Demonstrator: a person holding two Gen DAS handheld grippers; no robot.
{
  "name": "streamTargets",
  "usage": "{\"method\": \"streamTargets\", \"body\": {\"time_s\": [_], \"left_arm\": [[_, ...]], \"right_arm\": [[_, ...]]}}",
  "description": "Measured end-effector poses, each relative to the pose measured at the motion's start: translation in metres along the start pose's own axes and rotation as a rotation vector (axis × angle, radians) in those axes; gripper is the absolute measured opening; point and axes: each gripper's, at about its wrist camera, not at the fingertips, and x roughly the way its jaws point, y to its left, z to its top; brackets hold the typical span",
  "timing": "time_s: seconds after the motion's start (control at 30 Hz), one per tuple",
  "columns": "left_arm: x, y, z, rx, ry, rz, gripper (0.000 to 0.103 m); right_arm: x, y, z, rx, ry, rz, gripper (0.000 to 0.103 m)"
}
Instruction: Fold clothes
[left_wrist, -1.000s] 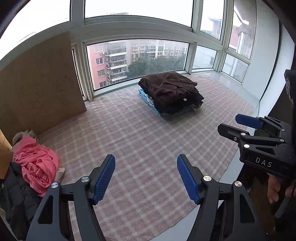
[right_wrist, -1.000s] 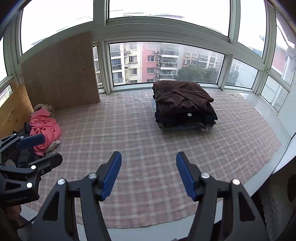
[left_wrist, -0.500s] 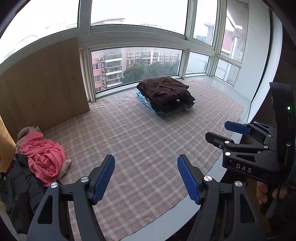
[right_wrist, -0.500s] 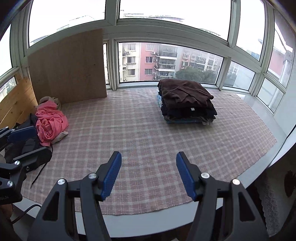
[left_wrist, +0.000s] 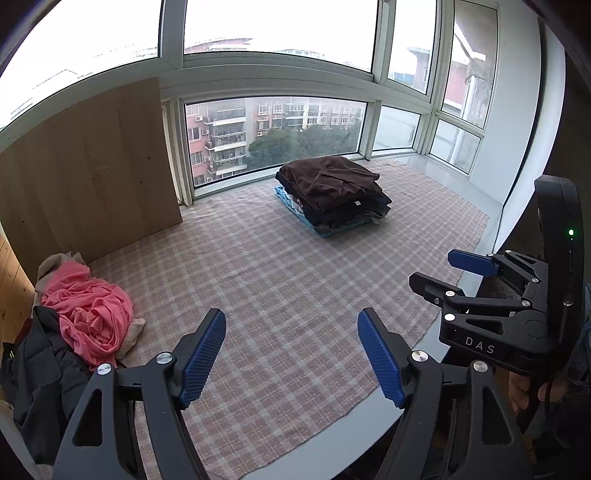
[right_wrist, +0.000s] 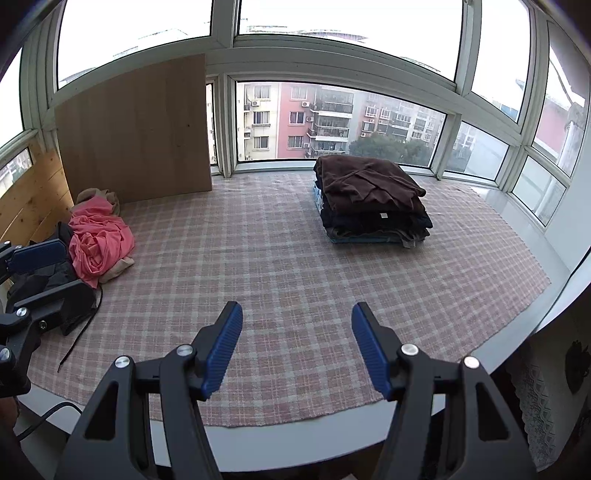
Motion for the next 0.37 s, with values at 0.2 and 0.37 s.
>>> {"method": "streamTargets", "body": {"time_s": [0.2,0.37], "left_arm": [[0.0022,-0.0049,0.002,0.012,0.0,-0.001,0.073],[0.0033,-0.0057,0.0028,0.021,-0.016,-0.023,0.073]], "right_arm": [[0.0017,-0.0024,0.0009,-0.001,0.002,-0.005,0.061],[0.0033,-0.0044,0.0017,-0.002,0.002,-0.013,0.061]]}}
